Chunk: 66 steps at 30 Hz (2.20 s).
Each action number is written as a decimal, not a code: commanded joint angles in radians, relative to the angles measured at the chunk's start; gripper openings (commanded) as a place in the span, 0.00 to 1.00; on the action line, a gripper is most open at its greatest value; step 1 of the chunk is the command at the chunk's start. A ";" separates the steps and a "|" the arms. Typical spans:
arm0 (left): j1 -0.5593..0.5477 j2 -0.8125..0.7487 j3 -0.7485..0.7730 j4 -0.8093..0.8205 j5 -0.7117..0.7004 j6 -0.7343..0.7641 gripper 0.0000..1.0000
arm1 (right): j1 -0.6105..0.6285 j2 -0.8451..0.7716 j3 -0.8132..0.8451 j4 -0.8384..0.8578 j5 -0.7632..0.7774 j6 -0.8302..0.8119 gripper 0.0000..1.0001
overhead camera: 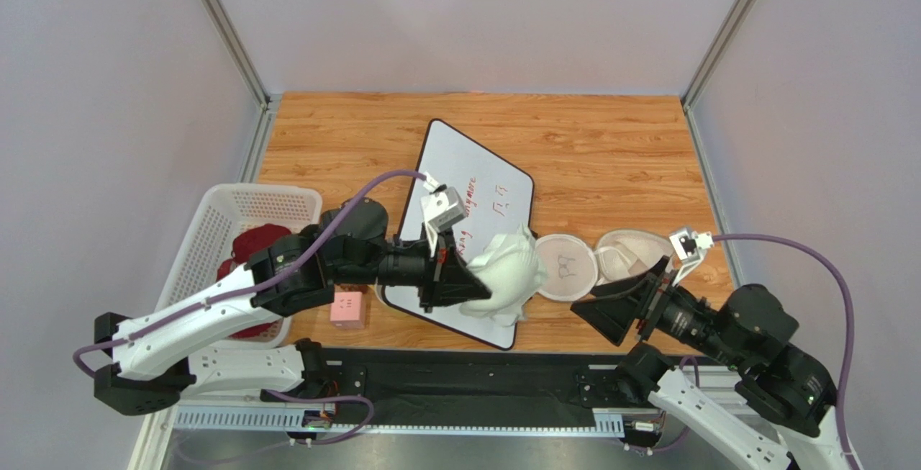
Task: Place the bra in the laundry bag and zip it closed
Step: Adjust the bra.
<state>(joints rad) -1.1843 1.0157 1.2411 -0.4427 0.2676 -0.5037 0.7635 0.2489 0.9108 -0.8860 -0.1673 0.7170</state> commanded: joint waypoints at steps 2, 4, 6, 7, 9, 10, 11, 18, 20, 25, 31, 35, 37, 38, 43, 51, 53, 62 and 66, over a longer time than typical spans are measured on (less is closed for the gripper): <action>0.003 -0.138 -0.090 -0.099 0.260 0.149 0.00 | -0.001 -0.001 0.056 0.100 -0.208 -0.160 1.00; 0.003 -0.180 -0.123 -0.021 0.344 0.122 0.00 | -0.001 0.013 0.033 0.166 -0.280 -0.168 1.00; 0.003 -0.184 -0.153 0.053 0.428 0.103 0.00 | -0.001 0.024 0.011 0.211 -0.351 -0.175 1.00; 0.003 -0.178 -0.158 0.071 0.512 0.088 0.00 | -0.001 0.024 -0.012 0.272 -0.372 -0.175 1.00; 0.002 -0.158 -0.170 0.148 0.602 0.071 0.00 | -0.001 0.039 -0.029 0.333 -0.435 -0.171 1.00; 0.002 -0.154 -0.190 0.185 0.672 0.059 0.00 | -0.001 0.049 -0.047 0.407 -0.461 -0.157 1.00; 0.002 -0.149 -0.193 0.214 0.699 0.036 0.00 | -0.001 0.059 -0.056 0.445 -0.513 -0.145 1.00; 0.002 -0.042 -0.082 0.078 0.754 0.123 0.00 | -0.001 0.106 -0.084 0.657 -0.661 0.010 1.00; 0.002 -0.034 -0.063 0.075 0.727 0.131 0.00 | -0.001 0.093 -0.078 0.645 -0.667 0.024 1.00; 0.002 -0.052 -0.043 0.075 0.622 0.143 0.00 | -0.001 0.075 -0.075 0.541 -0.666 0.004 1.00; 0.002 -0.055 -0.014 0.097 0.558 0.116 0.00 | -0.001 0.079 -0.104 0.625 -0.673 0.068 1.00; 0.002 -0.039 -0.002 0.114 0.547 0.094 0.00 | -0.001 0.119 -0.086 0.677 -0.689 0.079 0.99; 0.002 -0.017 0.014 0.117 0.538 0.082 0.00 | 0.000 0.142 -0.079 0.685 -0.689 0.078 0.98; 0.002 -0.009 0.018 0.119 0.535 0.077 0.00 | 0.000 0.151 -0.079 0.690 -0.689 0.078 0.96; 0.002 0.036 0.053 0.113 0.444 0.057 0.00 | 0.000 0.178 -0.076 0.702 -0.689 0.087 0.85; 0.003 0.080 0.072 0.147 0.441 0.045 0.00 | 0.000 0.173 -0.067 0.650 -0.626 0.049 0.10; 0.009 0.083 0.115 0.053 0.336 0.069 0.19 | 0.000 0.161 -0.038 0.539 -0.577 -0.017 0.00; 0.127 -0.055 0.049 -0.078 -0.223 -0.030 0.69 | 0.000 0.055 0.053 0.118 0.165 -0.133 0.00; 0.127 0.010 0.026 -0.007 -0.182 -0.070 0.55 | 0.000 0.029 0.085 0.108 0.458 -0.140 0.00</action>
<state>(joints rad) -1.0557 0.9668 1.2892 -0.5148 0.1463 -0.5190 0.7631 0.2935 0.9321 -0.7185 -0.0925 0.6186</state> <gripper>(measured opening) 0.610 0.036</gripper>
